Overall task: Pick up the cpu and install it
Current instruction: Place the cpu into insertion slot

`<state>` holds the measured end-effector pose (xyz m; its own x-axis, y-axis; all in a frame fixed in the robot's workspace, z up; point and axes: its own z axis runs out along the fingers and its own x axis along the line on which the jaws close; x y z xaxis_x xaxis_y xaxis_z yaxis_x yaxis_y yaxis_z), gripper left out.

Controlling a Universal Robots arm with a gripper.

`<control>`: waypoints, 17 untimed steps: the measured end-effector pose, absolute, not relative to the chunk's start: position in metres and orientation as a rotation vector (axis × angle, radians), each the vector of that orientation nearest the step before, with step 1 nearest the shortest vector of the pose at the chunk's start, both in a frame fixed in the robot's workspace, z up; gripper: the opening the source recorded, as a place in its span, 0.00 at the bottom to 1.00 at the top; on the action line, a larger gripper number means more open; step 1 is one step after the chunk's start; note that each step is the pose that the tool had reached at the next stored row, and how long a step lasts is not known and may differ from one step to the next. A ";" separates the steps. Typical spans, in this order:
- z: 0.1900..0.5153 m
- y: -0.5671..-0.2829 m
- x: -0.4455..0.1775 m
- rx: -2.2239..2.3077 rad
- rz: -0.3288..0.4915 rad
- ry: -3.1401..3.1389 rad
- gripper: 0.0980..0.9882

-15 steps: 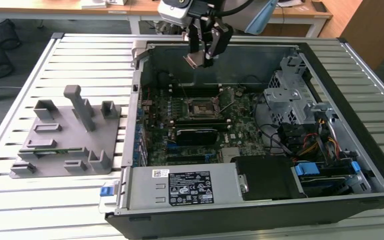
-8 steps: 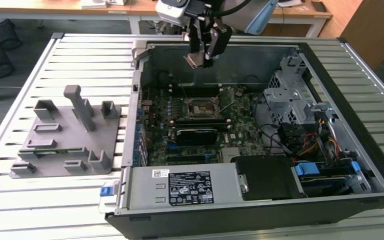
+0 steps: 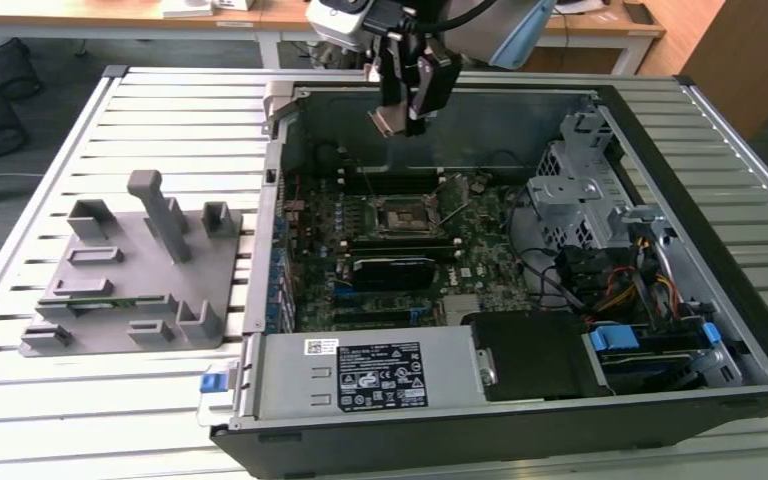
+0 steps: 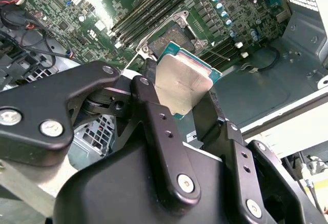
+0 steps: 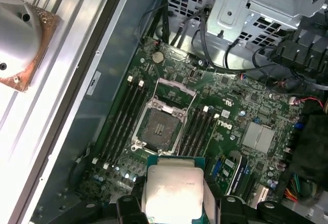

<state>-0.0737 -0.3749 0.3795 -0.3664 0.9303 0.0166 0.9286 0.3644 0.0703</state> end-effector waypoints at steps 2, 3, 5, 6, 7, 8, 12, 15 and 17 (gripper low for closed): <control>0.379 -0.375 -0.074 1.769 0.104 2.562 0.49; 0.379 -0.375 -0.074 1.777 0.104 2.556 0.49; 0.379 -0.375 -0.074 1.793 0.104 2.544 0.49; 0.379 -0.375 -0.074 1.800 0.103 2.539 0.49; 0.379 -0.375 -0.074 1.808 0.103 2.533 0.49; 0.379 -0.375 -0.074 1.816 0.103 2.527 0.49; 0.379 -0.375 -0.074 1.847 0.101 2.503 0.49; 0.379 -0.375 -0.074 1.870 0.100 2.485 0.49; 0.379 -0.375 -0.074 1.886 0.100 2.472 0.49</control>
<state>-0.0737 -0.3749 0.3792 -0.2647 0.9642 0.0145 0.9623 0.2631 0.0696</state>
